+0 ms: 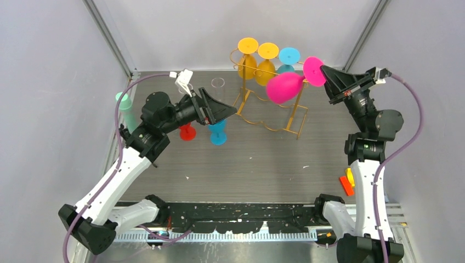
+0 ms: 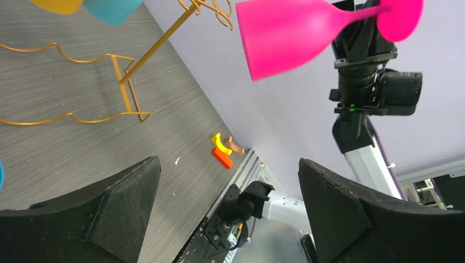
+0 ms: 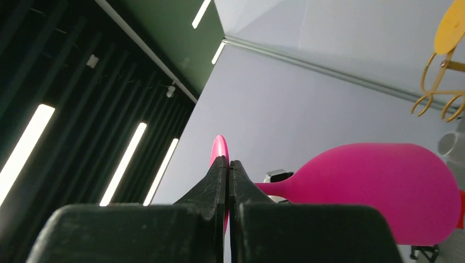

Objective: Take the wine glass off the wine glass rack

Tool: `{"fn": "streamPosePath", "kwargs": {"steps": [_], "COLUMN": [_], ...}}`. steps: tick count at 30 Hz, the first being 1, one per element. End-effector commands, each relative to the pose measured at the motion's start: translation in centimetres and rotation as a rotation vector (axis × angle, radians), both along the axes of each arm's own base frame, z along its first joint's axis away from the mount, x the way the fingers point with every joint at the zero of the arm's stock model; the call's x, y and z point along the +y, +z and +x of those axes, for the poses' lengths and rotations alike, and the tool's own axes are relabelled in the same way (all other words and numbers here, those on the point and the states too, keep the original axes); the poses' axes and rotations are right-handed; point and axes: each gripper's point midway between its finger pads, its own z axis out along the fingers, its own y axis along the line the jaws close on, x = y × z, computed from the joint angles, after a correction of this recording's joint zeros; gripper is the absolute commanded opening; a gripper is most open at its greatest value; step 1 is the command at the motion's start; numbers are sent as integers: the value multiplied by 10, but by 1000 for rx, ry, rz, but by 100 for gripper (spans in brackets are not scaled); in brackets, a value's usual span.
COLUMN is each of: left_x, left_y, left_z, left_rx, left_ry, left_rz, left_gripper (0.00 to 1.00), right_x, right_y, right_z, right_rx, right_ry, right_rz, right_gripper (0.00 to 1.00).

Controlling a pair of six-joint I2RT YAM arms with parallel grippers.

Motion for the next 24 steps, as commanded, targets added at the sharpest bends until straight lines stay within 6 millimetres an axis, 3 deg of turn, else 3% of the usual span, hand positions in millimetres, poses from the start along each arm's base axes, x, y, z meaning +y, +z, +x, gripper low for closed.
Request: {"fn": "streamPosePath", "kwargs": {"steps": [1,2,5,9,12,15,24], "left_x": [-8,-10,-22,-40,-47,-48,-39], "left_y": [18,16,15,24,35,38,55], "left_z": [14,18,26,23,13,6,-18], "left_rx": [5,20,58,88,74,84,100], "left_ry": [13,18,-23,-147,-248,-293,-366], "left_rz": [-91,-91,-112,-200,-263,-286,-373], "left_gripper": [100,100,100,97,89,78,45], "right_x": [10,9,8,26,56,66,65], "right_y": [24,27,15,-1,-19,-37,-65], "right_z": [-44,-51,-40,-31,-31,-26,-14], "right_rx": [-119,-145,-122,-85,-45,-9,43], "right_ry": [196,232,284,355,423,421,375], "right_rz": [155,191,277,314,300,305,322], "right_gripper": [0,0,0,0,0,0,0]}}
